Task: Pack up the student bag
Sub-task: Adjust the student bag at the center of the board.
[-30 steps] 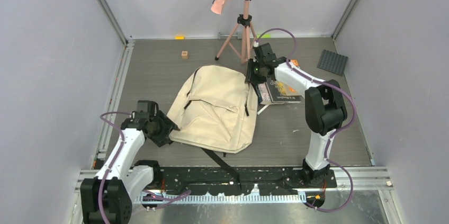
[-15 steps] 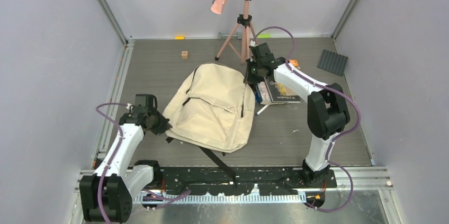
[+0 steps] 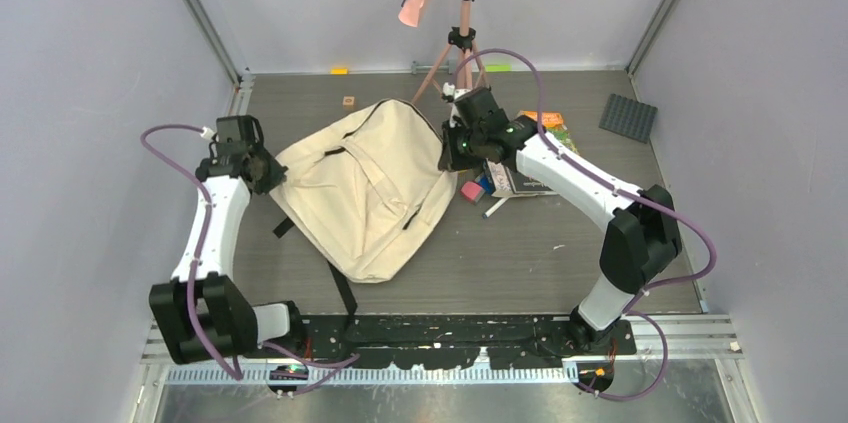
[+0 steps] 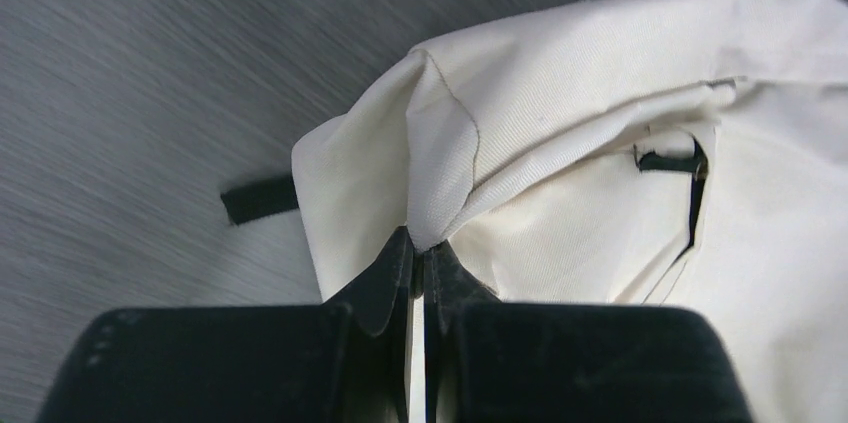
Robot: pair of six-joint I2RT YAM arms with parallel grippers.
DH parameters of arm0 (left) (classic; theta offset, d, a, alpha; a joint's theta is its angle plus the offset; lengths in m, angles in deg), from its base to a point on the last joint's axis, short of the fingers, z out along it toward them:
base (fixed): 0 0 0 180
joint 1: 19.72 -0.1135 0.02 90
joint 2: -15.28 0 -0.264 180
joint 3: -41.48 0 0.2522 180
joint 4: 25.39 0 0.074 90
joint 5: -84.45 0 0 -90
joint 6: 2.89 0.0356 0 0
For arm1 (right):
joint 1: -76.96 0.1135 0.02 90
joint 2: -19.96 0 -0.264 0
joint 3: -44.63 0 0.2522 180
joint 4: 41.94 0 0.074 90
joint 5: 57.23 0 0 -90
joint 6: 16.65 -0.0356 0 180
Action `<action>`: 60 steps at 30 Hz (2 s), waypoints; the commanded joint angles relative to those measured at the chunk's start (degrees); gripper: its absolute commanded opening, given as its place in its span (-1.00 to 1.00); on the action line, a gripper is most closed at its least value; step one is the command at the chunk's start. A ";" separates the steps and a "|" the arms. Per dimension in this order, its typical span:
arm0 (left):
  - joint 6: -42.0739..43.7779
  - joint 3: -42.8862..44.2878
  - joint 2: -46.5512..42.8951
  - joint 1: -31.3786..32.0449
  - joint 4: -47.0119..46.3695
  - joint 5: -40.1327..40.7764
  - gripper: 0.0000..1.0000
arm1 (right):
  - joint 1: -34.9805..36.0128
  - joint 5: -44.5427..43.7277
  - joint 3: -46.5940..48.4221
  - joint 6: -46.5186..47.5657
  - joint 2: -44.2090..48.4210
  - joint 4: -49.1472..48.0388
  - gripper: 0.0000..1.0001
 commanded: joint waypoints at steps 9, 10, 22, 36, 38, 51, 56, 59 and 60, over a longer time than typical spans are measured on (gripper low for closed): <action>9.22 17.24 20.77 -3.88 -9.08 3.36 -1.00 | 11.57 6.74 2.71 2.11 -3.53 3.51 -0.99; 9.91 17.79 21.84 -3.91 -9.18 3.42 -1.00 | 11.76 6.86 2.76 1.09 -3.98 2.99 -0.99; 11.69 13.81 22.54 -3.84 -7.82 0.32 0.61 | 11.93 -1.16 4.32 0.30 -3.18 2.95 0.37; 2.95 2.80 6.46 -3.79 1.08 -3.70 0.87 | 7.74 -4.31 8.52 -0.16 -4.11 6.51 0.54; -0.28 -1.93 2.63 -3.88 1.05 -7.07 0.87 | 6.76 -3.78 10.74 0.29 -6.29 6.85 0.45; -5.28 -15.47 -7.12 -3.91 3.87 -2.95 0.85 | 6.24 0.89 27.80 3.83 -23.46 10.49 0.41; -5.25 -17.62 -3.84 -3.87 0.65 -3.77 0.68 | 6.23 1.44 30.22 3.97 -26.29 11.13 0.22; -5.27 -18.18 -1.66 -3.90 -1.55 -4.52 0.45 | 6.28 1.99 30.65 3.86 -26.51 11.48 -0.16; -5.30 -18.38 -0.81 -3.90 -2.61 -4.60 0.34 | 6.26 2.09 30.56 3.70 -26.38 11.71 -0.41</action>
